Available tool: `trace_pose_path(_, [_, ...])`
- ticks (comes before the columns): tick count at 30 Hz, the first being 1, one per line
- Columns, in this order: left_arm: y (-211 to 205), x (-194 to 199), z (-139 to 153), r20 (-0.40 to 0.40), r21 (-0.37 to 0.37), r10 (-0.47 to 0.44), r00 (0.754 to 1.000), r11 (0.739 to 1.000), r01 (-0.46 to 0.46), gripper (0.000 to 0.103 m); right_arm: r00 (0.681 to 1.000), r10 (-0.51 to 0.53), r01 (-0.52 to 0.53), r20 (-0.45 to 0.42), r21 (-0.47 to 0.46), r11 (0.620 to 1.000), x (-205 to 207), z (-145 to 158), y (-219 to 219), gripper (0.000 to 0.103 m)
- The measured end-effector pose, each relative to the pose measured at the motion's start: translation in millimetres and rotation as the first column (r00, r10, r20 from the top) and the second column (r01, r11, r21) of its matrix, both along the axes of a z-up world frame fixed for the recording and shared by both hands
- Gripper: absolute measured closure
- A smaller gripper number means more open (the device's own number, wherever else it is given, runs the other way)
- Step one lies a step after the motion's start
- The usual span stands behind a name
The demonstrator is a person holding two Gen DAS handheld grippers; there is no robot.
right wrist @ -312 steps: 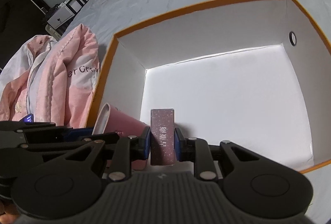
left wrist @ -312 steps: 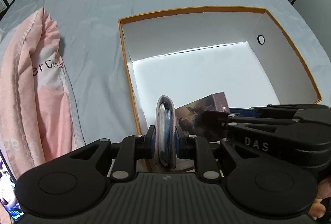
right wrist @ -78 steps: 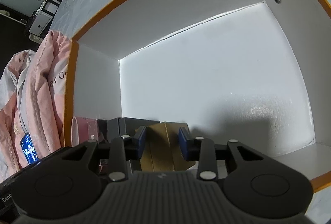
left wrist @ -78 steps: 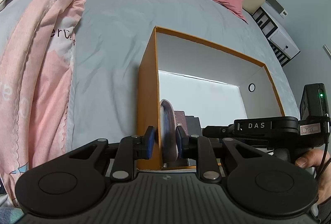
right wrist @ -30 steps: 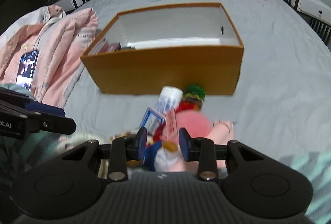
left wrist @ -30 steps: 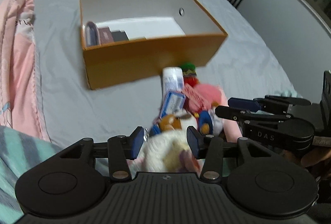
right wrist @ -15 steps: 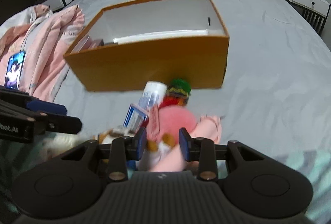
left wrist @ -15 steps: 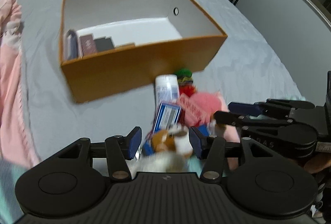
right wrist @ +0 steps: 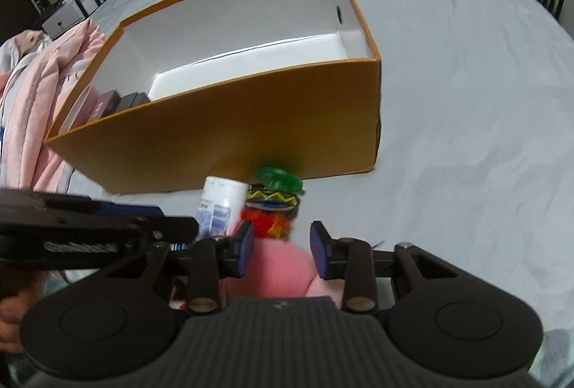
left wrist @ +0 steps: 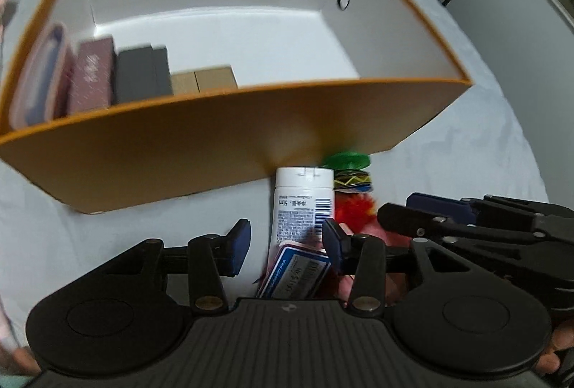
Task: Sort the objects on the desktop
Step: 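Grasp the white lotion bottle with the left gripper while the right grasps the feather toy, then lift the bottle and feather toy up from the bed with both grippers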
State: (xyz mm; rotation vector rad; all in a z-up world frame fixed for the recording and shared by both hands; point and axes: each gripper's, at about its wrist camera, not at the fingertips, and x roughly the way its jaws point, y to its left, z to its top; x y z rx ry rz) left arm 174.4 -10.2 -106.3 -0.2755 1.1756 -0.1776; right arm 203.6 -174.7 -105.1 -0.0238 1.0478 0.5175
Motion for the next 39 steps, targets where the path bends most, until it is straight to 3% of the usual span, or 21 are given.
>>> trace_pose_path(7, [6.5, 10.4, -24.3, -0.071, -0.109, 0.007, 0.997, 0.994, -0.015, 0.049, 0.997, 0.004, 0.000, -0.082, 0.055, 0.998, 17.2, -15.7, 4.2, 0.072])
trace_pose_path(11, [5.8, 11.8, -28.6, -0.081, -0.121, -0.004, 0.997, 0.993, -0.006, 0.050, 0.977, -0.027, 0.058, -0.209, 0.143, 0.988, 31.9, -29.1, -5.5, 0.072])
trace_pose_path(15, [7.8, 10.5, -31.6, -0.083, -0.144, -0.007, 0.997, 0.990, -0.005, 0.054, 0.960, -0.036, 0.091, -0.276, 0.189, 0.978, 40.3, -38.0, -6.2, 0.073])
trace_pose_path(17, [3.6, 7.0, -29.3, -0.058, -0.118, -0.020, 0.998, 0.993, 0.013, 0.055, 0.952, -0.025, 0.090, -0.305, 0.202, 0.975, 44.4, -42.9, -1.9, 0.074])
trace_pose_path(22, [2.5, -1.3, -22.4, -0.027, -0.091, -0.014, 1.000, 0.996, 0.012, 0.056, 0.973, 0.001, 0.040, -0.232, 0.171, 0.984, 35.2, -36.2, 12.7, 0.089])
trace_pose_path(28, [19.4, -14.6, 5.5, 0.022, -0.115, 0.035, 0.999, 0.993, -0.033, 0.058, 0.983, 0.031, 0.019, -0.184, 0.261, 0.965, 23.1, -20.0, 10.6, 0.090])
trace_pose_path(29, [22.7, -18.7, 11.5, 0.035, -0.117, 0.042, 0.999, 0.992, -0.038, 0.061, 0.986, 0.031, 0.014, -0.166, 0.264, 0.964, 19.7, -16.0, 11.6, 0.090])
trace_pose_path(30, [23.0, -21.0, 19.0, 0.048, -0.108, 0.047, 0.998, 0.993, -0.042, 0.077, 0.989, 0.030, 0.011, -0.147, 0.268, 0.963, 15.9, -11.3, 12.4, 0.090])
trace_pose_path(36, [42.3, -34.8, 52.1, 0.107, -0.092, 0.099, 0.989, 0.992, -0.089, 0.078, 0.998, 0.033, -0.013, -0.052, 0.335, 0.942, 0.0, 26.8, 8.3, 0.090])
trace_pose_path(39, [42.2, -45.3, 70.7, 0.140, -0.057, 0.080, 0.987, 0.996, -0.072, 0.079, 0.998, 0.054, -0.043, -0.020, 0.359, 0.932, -5.6, 47.2, 9.1, 0.090])
